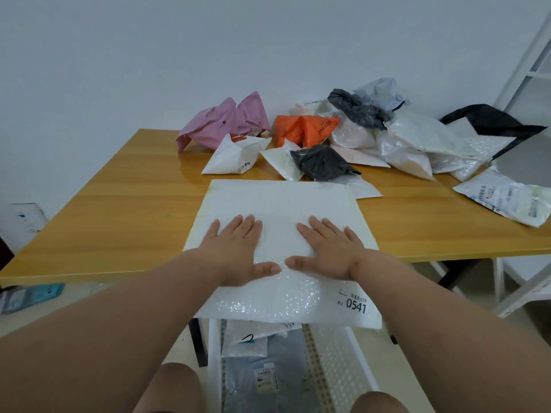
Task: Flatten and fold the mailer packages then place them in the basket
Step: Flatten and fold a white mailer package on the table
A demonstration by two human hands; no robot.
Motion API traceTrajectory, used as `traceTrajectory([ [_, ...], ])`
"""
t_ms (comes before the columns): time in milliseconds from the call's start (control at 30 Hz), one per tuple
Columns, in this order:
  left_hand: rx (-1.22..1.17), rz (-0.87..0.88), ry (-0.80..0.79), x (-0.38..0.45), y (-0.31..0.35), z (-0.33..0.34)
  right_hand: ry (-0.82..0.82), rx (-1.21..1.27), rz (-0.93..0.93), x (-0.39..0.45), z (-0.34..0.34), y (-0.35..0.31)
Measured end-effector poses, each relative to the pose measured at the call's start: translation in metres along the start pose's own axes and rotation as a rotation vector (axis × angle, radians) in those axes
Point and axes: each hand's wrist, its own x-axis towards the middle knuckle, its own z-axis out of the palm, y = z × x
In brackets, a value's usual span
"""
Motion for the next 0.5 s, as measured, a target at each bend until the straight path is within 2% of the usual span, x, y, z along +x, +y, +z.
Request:
traceTrajectory([
  [300, 0.004, 0.033, 0.005, 0.000, -0.002, 0.000, 0.001, 0.005, 0.006, -0.002, -0.001, -0.002],
  [400, -0.023, 0.025, 0.100, -0.005, -0.001, -0.001, 0.041, -0.024, 0.027, -0.007, -0.008, -0.007],
  [500, -0.027, 0.001, 0.207, -0.011, 0.002, -0.003, 0.173, -0.050, 0.018, -0.012, -0.016, -0.013],
])
